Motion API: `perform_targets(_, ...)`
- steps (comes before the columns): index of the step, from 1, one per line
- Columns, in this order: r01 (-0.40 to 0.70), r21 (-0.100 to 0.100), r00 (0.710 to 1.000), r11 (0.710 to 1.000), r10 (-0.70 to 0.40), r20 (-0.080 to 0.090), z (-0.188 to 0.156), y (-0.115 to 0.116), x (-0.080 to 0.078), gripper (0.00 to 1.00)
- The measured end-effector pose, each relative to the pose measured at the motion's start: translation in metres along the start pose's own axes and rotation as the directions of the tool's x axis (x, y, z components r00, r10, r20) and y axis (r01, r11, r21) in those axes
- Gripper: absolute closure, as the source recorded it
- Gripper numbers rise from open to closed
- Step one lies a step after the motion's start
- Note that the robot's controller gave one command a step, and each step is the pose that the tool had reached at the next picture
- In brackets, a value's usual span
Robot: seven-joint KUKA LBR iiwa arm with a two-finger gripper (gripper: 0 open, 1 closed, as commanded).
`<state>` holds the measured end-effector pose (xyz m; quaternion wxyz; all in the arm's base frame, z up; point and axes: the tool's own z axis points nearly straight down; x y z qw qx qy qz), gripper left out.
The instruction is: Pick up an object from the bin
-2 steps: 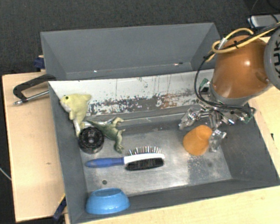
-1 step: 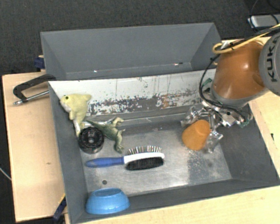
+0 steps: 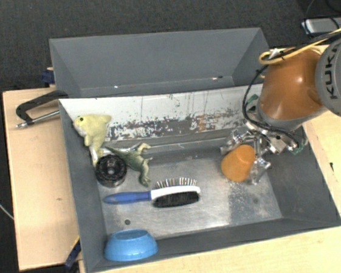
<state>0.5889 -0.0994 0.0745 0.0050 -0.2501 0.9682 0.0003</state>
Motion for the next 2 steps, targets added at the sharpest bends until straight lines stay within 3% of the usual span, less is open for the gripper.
perform_targets(1,-0.026,0.007,1.0,1.0,0.026,0.004,-0.115,-0.008,-0.003,1.0)
perform_targets(2,0.383,0.006,0.924,0.924,-0.383,-0.001,-0.207,-0.028,0.021,1.0)
